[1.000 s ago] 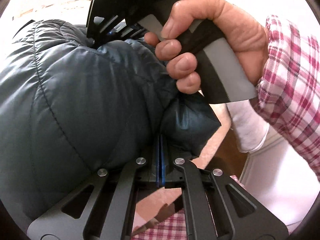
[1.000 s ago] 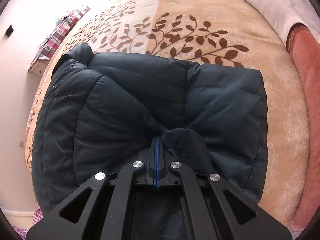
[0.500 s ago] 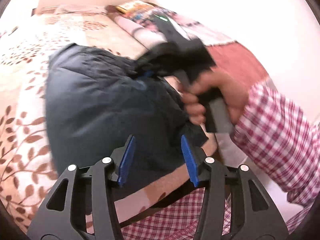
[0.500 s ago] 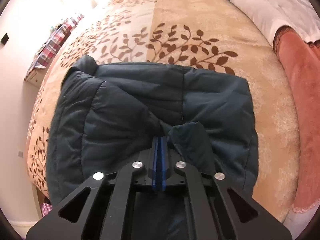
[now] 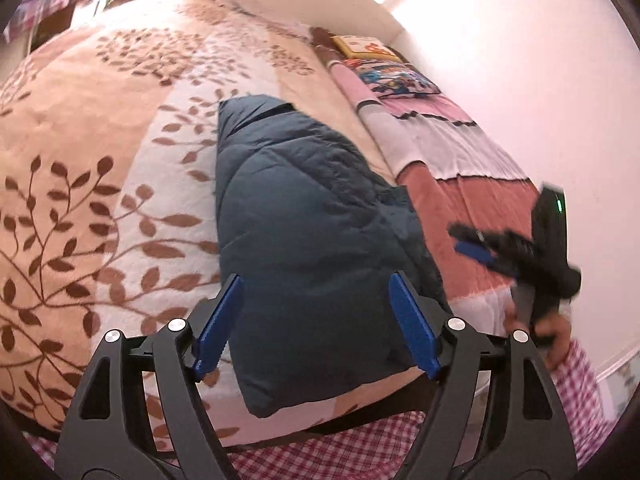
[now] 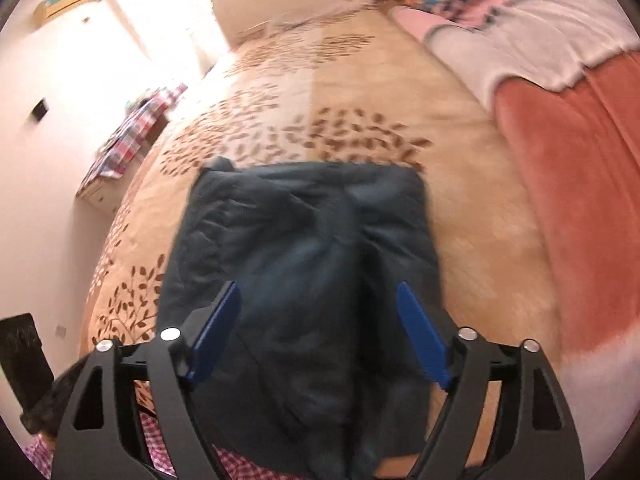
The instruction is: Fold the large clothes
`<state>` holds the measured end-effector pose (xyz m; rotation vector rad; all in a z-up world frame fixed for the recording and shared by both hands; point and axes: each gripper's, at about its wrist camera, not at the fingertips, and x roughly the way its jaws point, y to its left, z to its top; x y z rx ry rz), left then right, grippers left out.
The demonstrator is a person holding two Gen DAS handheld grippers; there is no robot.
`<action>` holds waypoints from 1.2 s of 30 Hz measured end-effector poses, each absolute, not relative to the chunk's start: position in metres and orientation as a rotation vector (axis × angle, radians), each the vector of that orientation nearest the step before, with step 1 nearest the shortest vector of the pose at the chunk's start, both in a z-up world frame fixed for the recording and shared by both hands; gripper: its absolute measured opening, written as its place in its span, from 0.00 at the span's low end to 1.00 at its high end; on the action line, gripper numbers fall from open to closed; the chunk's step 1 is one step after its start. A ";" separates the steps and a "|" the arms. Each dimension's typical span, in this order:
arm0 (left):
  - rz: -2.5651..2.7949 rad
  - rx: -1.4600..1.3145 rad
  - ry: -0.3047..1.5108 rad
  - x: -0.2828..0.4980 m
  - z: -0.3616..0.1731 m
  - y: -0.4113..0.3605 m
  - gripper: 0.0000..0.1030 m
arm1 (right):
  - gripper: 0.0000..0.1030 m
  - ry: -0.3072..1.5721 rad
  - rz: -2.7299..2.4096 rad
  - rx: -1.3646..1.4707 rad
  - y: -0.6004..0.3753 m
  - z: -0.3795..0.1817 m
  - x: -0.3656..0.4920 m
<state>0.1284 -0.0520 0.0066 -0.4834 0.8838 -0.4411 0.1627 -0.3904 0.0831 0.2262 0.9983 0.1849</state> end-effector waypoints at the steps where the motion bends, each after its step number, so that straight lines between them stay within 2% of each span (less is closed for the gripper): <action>1: -0.434 -0.501 0.899 0.131 0.002 -0.051 0.73 | 0.79 1.007 0.165 0.247 -0.396 0.079 0.157; 10: -0.438 -0.569 0.989 0.150 -0.028 -0.052 0.75 | 0.86 1.101 0.060 0.262 -0.418 0.029 0.143; 12: -0.438 -0.553 1.000 0.153 -0.031 -0.055 0.75 | 0.90 1.117 0.054 0.317 -0.428 0.017 0.147; 17: -0.466 -0.555 1.010 0.162 -0.032 -0.061 0.76 | 0.92 1.137 0.084 0.467 -0.445 0.001 0.152; 20: -0.451 -0.521 1.025 0.172 -0.042 -0.068 0.80 | 0.94 1.173 0.092 0.466 -0.444 -0.013 0.158; 24: -0.450 -0.539 1.056 0.182 -0.057 -0.069 0.89 | 0.94 1.247 0.148 0.637 -0.450 -0.052 0.164; 27: -0.474 -0.585 1.090 0.188 -0.068 -0.068 0.92 | 0.94 1.234 0.177 0.685 -0.455 -0.061 0.162; 29: -0.504 -0.603 1.105 0.193 -0.073 -0.067 0.92 | 0.86 1.229 0.193 0.671 -0.454 -0.058 0.162; 30: -0.510 -0.602 1.104 0.194 -0.073 -0.067 0.91 | 0.68 1.223 0.235 0.694 -0.453 -0.058 0.162; 31: -0.517 -0.597 1.099 0.194 -0.072 -0.068 0.87 | 0.56 1.217 0.272 0.733 -0.454 -0.058 0.161; 32: -0.518 -0.582 1.090 0.192 -0.069 -0.069 0.84 | 0.53 1.209 0.286 0.756 -0.454 -0.056 0.160; 34: -0.509 -0.547 1.073 0.190 -0.065 -0.071 0.72 | 0.43 1.187 0.292 0.720 -0.449 -0.049 0.158; 36: -0.500 -0.499 1.044 0.185 -0.058 -0.072 0.63 | 0.39 1.163 0.281 0.666 -0.441 -0.040 0.155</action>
